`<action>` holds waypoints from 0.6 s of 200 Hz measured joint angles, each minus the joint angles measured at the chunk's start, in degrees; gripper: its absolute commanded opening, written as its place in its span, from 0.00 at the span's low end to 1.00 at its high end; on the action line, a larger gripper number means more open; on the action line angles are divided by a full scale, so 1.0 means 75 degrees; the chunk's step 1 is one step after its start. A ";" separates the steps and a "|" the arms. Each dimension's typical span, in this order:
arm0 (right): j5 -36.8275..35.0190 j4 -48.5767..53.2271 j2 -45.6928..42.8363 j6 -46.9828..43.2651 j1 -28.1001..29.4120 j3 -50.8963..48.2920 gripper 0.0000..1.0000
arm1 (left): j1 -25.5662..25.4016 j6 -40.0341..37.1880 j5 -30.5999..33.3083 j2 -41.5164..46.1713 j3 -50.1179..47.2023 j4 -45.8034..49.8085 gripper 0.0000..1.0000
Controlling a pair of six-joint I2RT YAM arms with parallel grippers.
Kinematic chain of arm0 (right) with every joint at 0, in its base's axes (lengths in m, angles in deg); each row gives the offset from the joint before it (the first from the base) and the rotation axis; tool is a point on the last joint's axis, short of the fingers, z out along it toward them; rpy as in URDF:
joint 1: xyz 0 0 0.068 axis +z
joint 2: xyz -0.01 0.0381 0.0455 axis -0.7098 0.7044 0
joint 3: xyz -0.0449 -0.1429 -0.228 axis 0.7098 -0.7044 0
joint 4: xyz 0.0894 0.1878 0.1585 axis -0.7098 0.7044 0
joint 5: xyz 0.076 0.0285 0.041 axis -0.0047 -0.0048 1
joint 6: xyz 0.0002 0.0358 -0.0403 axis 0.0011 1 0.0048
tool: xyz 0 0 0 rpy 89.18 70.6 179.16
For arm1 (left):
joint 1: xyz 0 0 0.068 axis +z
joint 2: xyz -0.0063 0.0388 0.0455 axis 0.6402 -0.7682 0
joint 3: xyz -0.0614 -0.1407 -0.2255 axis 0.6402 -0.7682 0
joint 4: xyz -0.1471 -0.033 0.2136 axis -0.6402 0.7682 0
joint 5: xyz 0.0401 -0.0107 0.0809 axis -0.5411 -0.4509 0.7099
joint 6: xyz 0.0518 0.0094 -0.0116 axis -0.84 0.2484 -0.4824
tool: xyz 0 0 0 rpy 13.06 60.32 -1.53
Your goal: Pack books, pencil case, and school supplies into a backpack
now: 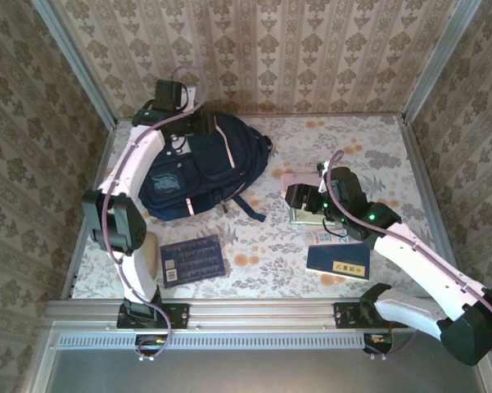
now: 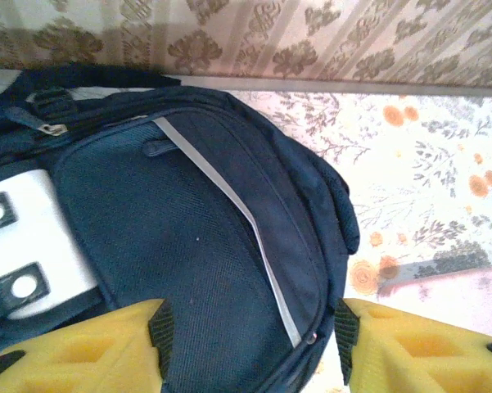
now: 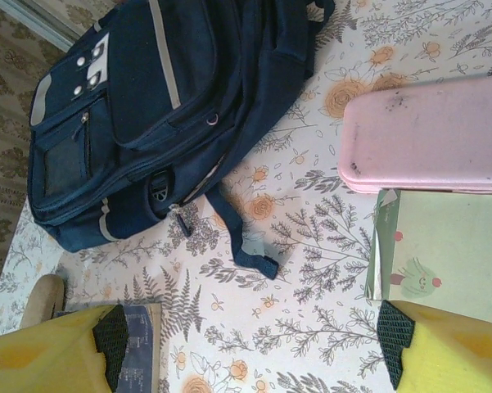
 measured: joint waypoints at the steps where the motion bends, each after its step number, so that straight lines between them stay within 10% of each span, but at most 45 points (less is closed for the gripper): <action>1: 0.0000 0.0000 0.0000 0.0000 0.0000 0.0000 0.82 | 0.0000 0.0015 0.0006 0.0070 -0.0035 0.0006 0.62; 120: 0.0172 -0.0283 0.1938 -0.0283 0.2398 0.0000 0.83 | -0.0312 0.3643 0.2075 0.6283 -0.7705 0.1883 0.96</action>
